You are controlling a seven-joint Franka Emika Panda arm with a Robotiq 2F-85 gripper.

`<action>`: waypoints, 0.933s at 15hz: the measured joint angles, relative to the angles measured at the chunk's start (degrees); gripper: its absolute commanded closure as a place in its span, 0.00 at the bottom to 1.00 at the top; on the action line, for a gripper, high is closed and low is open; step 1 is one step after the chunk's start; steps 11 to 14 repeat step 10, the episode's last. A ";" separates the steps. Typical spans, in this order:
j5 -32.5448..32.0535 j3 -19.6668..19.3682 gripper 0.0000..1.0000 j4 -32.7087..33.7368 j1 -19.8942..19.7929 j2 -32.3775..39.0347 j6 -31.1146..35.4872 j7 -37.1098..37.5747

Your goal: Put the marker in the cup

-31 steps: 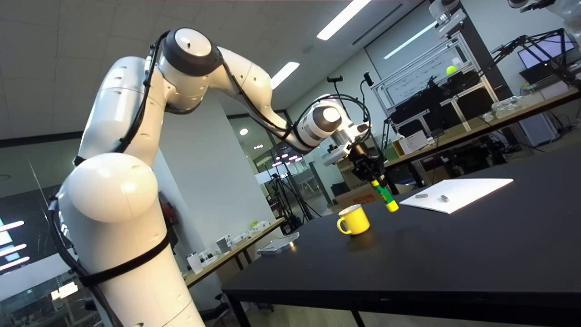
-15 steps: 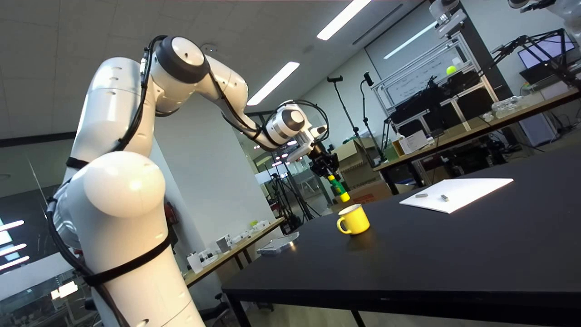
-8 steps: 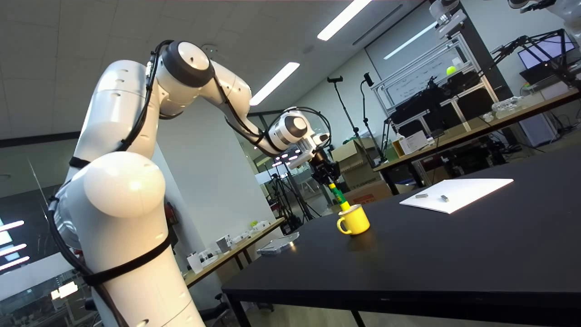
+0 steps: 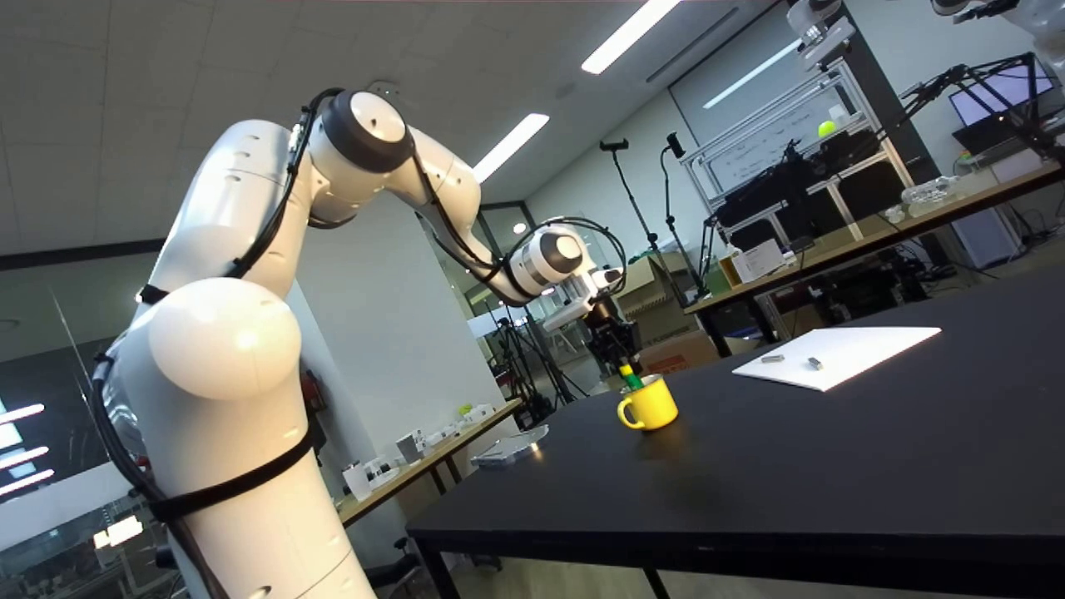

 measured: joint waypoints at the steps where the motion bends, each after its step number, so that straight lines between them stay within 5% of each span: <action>1: 0.05 0.00 0.22 0.01 0.00 0.06 0.05 -0.02; 4: 0.40 0.00 0.00 0.46 -0.02 -0.26 0.13 -0.23; 14: 0.63 -0.05 0.00 0.31 -1.26 -4.42 -2.15 -1.84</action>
